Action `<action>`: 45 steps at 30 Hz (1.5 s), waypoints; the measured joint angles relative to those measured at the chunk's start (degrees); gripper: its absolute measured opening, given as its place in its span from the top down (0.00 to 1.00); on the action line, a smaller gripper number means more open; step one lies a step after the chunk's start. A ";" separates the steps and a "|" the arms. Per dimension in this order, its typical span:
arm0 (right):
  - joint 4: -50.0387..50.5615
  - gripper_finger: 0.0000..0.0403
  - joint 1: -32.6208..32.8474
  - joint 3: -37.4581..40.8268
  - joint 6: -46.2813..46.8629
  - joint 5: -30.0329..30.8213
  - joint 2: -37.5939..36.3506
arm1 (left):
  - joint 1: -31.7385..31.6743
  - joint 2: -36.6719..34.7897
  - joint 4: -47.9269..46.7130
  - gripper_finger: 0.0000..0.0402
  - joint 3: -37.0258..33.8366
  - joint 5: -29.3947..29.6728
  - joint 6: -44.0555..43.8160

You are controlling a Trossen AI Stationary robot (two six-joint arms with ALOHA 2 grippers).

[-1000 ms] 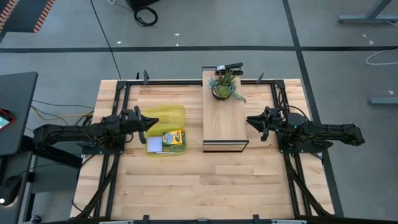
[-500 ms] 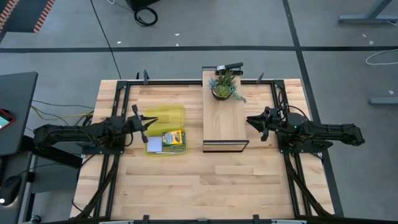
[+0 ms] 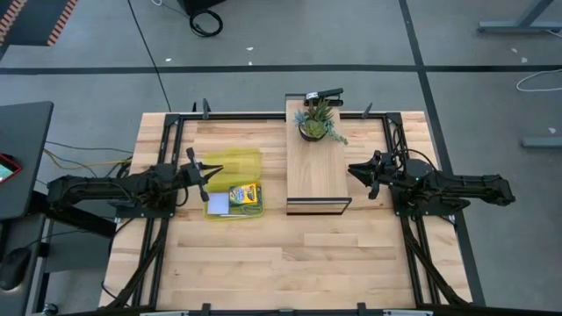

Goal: Pack school essentials
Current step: Return to Home Position

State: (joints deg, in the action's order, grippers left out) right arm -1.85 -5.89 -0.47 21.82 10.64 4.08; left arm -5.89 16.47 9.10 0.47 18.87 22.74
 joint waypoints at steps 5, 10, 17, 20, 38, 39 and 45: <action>0.00 0.77 0.00 0.00 0.00 0.02 0.00 | 0.00 0.00 0.00 0.91 -0.02 0.00 -0.02; 0.00 0.77 0.00 0.00 0.00 0.02 0.00 | 0.00 0.00 0.02 0.94 -0.02 0.00 -0.04; 0.00 0.77 0.00 0.00 -0.01 -0.01 0.00 | 0.00 0.00 0.02 0.93 -0.04 -0.01 -0.04; 0.00 0.77 0.00 0.00 0.00 0.02 0.02 | 0.00 0.00 0.02 0.91 -0.04 -0.01 -0.04; 0.00 0.77 0.01 0.00 0.00 0.02 0.00 | 0.00 0.00 0.04 0.92 -0.04 -0.02 -0.06; 0.00 0.77 0.00 0.00 0.00 0.00 0.00 | 0.00 0.00 0.04 0.91 -0.04 -0.02 -0.05; 0.00 0.77 0.00 0.00 0.00 0.02 0.00 | 0.00 0.00 0.04 0.92 -0.07 -0.02 -0.05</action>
State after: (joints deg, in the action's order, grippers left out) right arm -1.85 -5.89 -0.47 21.82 10.66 4.08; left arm -5.89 16.47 9.15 0.40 18.85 22.69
